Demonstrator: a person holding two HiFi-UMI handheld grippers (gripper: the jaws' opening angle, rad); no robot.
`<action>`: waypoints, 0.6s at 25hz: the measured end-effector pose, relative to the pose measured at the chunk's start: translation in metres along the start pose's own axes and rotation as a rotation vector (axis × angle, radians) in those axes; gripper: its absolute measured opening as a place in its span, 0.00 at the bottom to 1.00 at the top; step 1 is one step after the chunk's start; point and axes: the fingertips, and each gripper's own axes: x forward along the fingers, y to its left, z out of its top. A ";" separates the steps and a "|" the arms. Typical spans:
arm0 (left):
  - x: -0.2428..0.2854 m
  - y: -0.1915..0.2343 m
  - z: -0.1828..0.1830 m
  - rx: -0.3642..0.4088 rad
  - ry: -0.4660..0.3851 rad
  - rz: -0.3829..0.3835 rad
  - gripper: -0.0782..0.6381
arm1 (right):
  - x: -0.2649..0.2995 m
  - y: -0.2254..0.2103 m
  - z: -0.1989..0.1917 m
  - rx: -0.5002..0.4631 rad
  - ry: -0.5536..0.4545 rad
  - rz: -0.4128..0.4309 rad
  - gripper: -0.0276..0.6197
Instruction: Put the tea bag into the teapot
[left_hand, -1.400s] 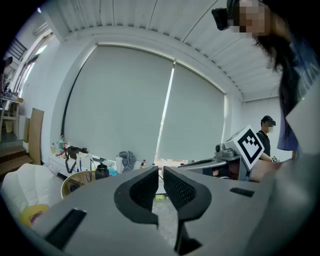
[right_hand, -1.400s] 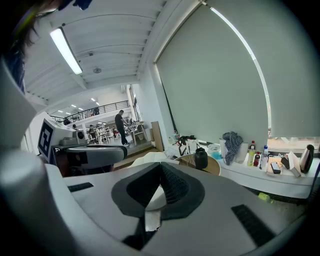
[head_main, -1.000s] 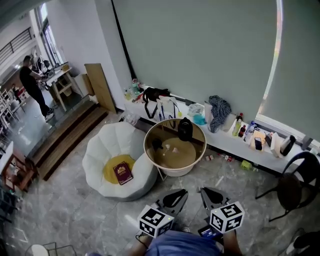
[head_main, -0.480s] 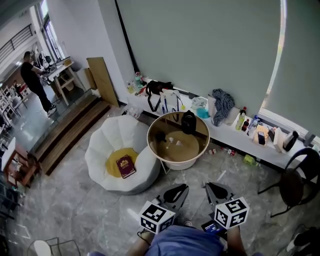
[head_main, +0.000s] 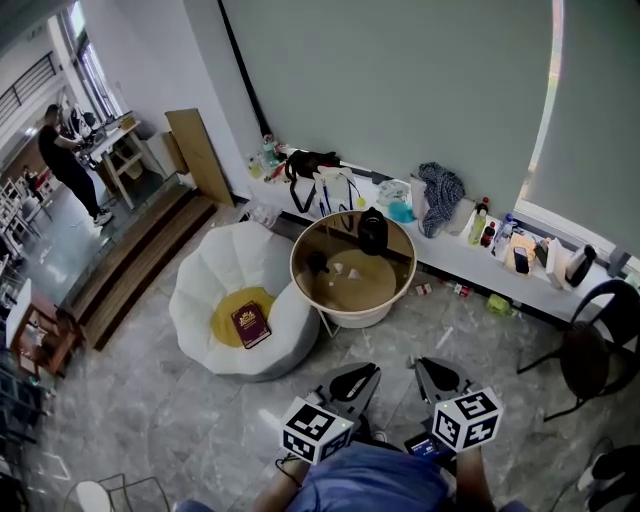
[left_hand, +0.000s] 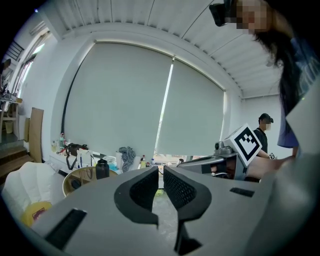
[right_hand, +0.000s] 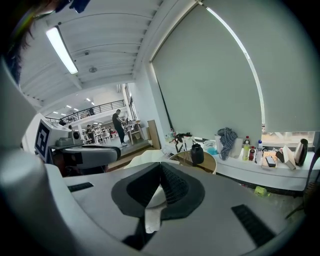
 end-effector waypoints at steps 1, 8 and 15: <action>0.000 0.000 0.000 0.002 0.006 -0.001 0.14 | 0.001 -0.002 0.001 0.007 -0.001 -0.003 0.07; -0.001 0.016 -0.004 0.000 0.032 0.032 0.14 | 0.017 -0.011 -0.002 0.042 0.006 0.000 0.07; 0.023 0.043 -0.002 -0.015 0.037 0.023 0.14 | 0.044 -0.026 0.006 0.045 0.023 -0.001 0.07</action>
